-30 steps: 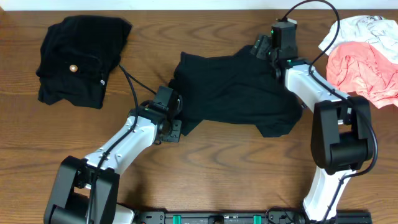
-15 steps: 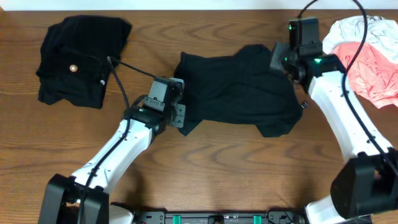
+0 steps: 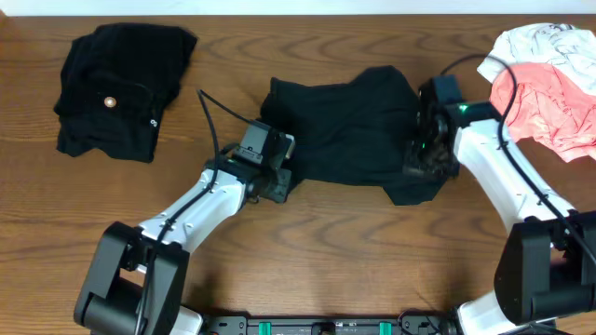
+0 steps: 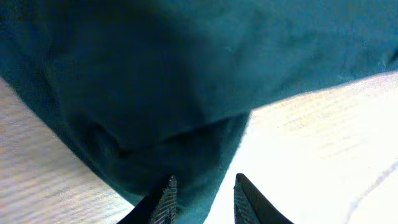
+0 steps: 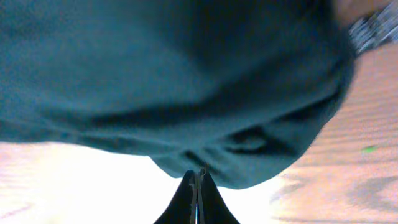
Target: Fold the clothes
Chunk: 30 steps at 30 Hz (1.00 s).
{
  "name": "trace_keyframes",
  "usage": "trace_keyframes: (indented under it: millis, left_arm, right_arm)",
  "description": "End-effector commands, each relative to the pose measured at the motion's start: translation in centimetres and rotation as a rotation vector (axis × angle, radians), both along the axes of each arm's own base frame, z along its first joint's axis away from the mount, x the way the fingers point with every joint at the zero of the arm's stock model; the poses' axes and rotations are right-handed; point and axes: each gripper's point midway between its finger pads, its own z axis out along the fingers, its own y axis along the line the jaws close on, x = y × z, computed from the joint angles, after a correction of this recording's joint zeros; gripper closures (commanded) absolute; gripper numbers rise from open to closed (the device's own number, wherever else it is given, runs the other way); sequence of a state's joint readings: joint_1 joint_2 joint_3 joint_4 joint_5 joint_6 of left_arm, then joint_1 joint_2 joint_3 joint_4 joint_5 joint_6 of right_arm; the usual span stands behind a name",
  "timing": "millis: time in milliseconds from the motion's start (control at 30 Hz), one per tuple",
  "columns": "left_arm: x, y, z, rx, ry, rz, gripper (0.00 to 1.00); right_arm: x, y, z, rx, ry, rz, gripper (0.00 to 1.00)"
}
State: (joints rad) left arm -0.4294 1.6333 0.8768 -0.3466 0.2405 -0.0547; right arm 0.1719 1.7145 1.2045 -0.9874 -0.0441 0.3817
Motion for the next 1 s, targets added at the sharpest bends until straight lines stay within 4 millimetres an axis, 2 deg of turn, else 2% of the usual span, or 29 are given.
trace_keyframes:
  millis: [0,133,300,433,600,833,967]
  left_arm:
    - [-0.5,-0.3,-0.3,0.008,0.022,-0.030,0.69]
    - [-1.2,0.1,-0.7,0.030,0.037,-0.066,0.68]
    - [-1.0,0.1,-1.1,0.028,0.014,-0.064,0.68]
    - [-0.6,-0.1,-1.0,0.022,-0.005,-0.066,0.68]
    - [0.0,0.1,-1.2,0.041,-0.030,-0.068,0.68]
    - [-0.8,0.5,-3.9,0.076,0.045,-0.080,0.69]
    - [-1.4,0.8,-5.0,0.092,0.084,-0.081,0.69]
  right_arm:
    - [-1.8,0.5,-1.6,0.036,0.065,0.014,0.99]
    - [-3.0,0.2,-2.6,0.026,0.097,0.000,0.99]
    - [-3.0,-0.3,-4.3,0.009,0.070,-0.035,0.99]
    - [-2.6,-1.1,-5.0,-0.038,0.037,-0.064,0.99]
    - [-1.4,-1.2,-5.4,-0.046,-0.025,-0.065,0.99]
    - [-1.2,-1.2,-6.3,-0.040,-0.055,-0.065,0.99]
    - [-2.2,-1.4,-7.1,-0.045,-0.030,-0.065,0.99]
